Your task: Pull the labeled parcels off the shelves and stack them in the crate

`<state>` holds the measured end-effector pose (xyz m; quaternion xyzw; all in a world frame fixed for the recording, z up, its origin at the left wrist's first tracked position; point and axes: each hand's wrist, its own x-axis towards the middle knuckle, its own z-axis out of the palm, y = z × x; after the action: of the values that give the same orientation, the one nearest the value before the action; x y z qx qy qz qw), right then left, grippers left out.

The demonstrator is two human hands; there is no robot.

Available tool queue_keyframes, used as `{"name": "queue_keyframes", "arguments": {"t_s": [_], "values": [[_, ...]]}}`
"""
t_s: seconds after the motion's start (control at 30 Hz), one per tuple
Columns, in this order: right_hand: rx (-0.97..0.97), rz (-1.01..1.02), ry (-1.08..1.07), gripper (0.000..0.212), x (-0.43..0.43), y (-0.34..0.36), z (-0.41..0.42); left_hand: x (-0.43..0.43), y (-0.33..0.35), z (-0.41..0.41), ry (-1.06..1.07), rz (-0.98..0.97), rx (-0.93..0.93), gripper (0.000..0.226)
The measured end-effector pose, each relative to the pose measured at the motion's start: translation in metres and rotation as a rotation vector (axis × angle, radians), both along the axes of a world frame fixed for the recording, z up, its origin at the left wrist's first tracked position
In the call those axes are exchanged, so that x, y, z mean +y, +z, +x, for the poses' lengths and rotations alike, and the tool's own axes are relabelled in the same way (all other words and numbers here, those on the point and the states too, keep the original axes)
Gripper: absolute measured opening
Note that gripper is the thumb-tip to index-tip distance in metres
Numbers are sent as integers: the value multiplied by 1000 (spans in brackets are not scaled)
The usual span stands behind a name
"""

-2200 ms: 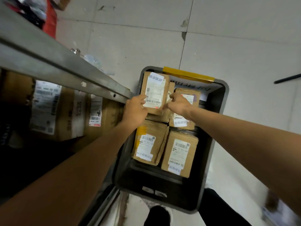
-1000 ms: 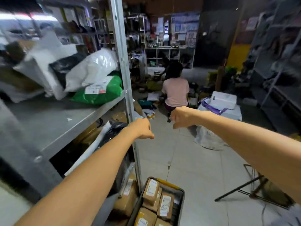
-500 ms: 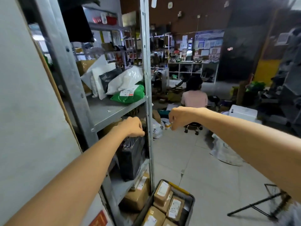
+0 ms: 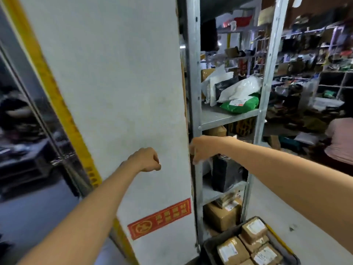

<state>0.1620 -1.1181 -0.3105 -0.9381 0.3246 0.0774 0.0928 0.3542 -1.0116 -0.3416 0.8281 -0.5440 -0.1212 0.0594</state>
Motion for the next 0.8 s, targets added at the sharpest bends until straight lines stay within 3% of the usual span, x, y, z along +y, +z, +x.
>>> {"name": "queue_keyframes", "arguments": {"t_s": [0.2,0.4,0.5,0.7,0.8], "values": [[-77,-11,281,44,124,34,109,177,37,75,264,-14,-43,22],[-143,40,618,23,275,64,212,368,63,101,616,1,-88,29],[-141,90,773,44,352,82,248,444,77,95,752,-4,-126,23],[-340,96,1050,38,475,146,286,539,137,73,965,3,-246,35],[-408,104,1162,31,509,176,297,565,171,61,1068,-16,-340,29]]}}
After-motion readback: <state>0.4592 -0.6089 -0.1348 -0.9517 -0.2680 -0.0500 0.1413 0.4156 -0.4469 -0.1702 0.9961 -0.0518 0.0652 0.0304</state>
